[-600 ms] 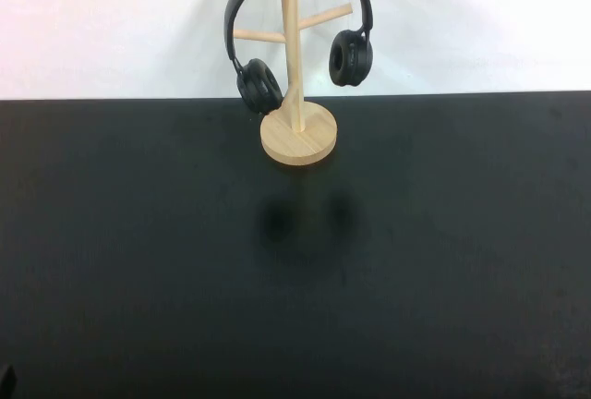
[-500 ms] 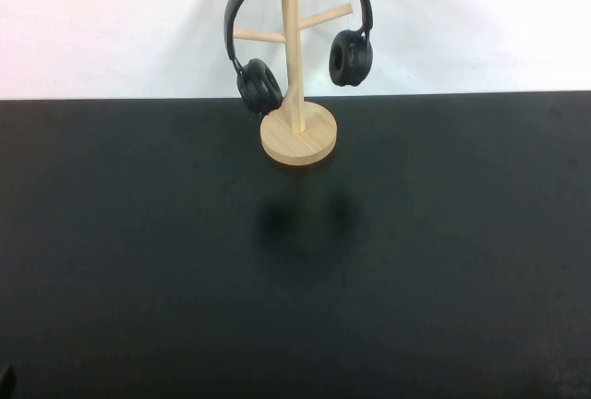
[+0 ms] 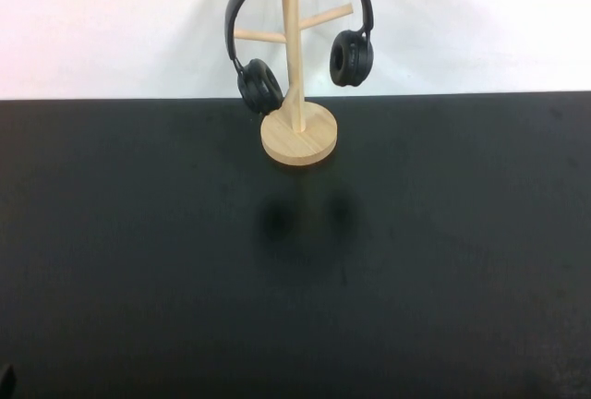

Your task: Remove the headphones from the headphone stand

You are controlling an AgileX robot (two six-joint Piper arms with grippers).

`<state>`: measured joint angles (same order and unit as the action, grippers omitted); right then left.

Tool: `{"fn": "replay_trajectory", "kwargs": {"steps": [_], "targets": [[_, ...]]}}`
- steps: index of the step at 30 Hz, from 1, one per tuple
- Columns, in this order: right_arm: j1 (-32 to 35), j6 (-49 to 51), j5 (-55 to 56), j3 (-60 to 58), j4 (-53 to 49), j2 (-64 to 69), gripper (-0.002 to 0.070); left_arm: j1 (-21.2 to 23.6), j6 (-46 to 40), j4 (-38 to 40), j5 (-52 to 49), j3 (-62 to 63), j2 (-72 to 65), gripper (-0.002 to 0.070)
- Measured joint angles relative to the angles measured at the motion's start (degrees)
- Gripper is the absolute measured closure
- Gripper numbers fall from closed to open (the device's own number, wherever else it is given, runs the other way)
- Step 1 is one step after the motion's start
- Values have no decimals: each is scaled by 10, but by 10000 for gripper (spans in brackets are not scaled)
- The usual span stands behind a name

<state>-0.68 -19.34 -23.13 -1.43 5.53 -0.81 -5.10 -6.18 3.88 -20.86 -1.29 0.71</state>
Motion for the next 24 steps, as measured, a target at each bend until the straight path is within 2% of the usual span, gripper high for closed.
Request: {"fn": "replay_trajectory", "kwargs": {"steps": [24], "targets": [[0,0,0,0,0,0,684,0,-1,-11,3,0,0,678]]}}
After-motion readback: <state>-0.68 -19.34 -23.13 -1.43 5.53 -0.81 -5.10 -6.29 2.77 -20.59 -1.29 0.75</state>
